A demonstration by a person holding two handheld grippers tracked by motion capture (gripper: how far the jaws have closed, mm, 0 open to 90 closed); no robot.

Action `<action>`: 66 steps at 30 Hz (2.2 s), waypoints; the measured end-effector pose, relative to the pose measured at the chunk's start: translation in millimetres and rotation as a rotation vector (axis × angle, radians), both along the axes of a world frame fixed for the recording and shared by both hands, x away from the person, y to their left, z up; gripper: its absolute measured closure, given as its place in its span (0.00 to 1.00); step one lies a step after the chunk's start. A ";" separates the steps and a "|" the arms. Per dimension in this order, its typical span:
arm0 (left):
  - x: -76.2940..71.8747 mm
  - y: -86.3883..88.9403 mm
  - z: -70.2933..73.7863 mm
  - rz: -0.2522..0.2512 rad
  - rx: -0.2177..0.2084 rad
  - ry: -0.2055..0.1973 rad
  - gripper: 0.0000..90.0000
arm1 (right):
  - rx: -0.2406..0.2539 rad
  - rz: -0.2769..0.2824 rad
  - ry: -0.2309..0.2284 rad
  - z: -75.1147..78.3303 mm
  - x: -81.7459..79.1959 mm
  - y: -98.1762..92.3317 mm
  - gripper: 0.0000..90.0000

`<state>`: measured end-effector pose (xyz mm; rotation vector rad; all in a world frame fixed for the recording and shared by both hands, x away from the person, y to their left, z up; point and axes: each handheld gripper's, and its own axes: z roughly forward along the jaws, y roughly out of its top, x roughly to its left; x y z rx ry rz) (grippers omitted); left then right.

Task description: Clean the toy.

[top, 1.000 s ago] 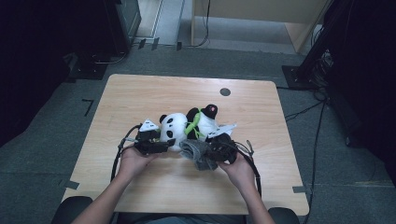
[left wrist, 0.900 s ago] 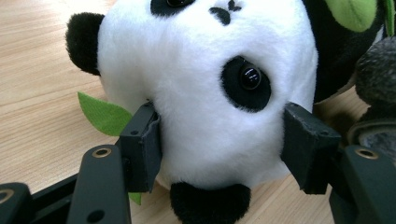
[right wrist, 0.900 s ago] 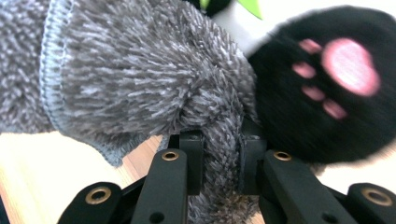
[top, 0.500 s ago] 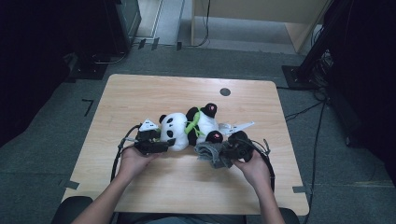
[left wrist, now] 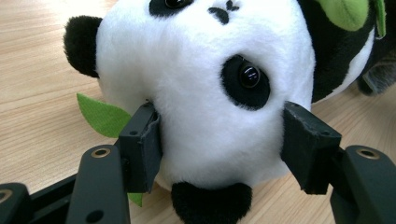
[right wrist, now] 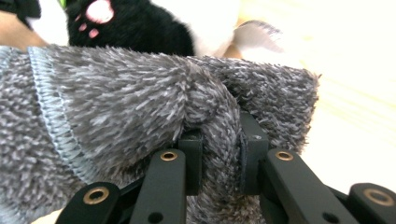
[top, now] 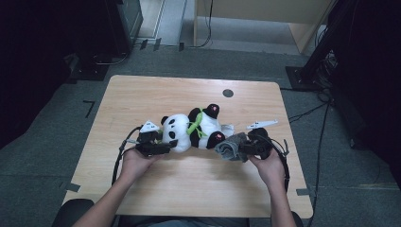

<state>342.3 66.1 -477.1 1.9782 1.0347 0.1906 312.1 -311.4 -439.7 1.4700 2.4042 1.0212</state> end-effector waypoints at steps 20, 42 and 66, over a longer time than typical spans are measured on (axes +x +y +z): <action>1.2 2.5 1.0 -0.012 0.016 -0.027 0.40 | 0.042 -0.169 -0.099 14.7 19.0 -44.4 0.85; 2.2 1.9 0.9 -0.010 0.022 -0.039 0.39 | -0.115 -0.293 -0.025 -45.5 89.8 -57.8 0.84; 2.4 2.0 0.1 -0.006 0.019 -0.041 0.35 | -0.013 -0.368 -0.131 -56.6 81.5 -62.2 0.45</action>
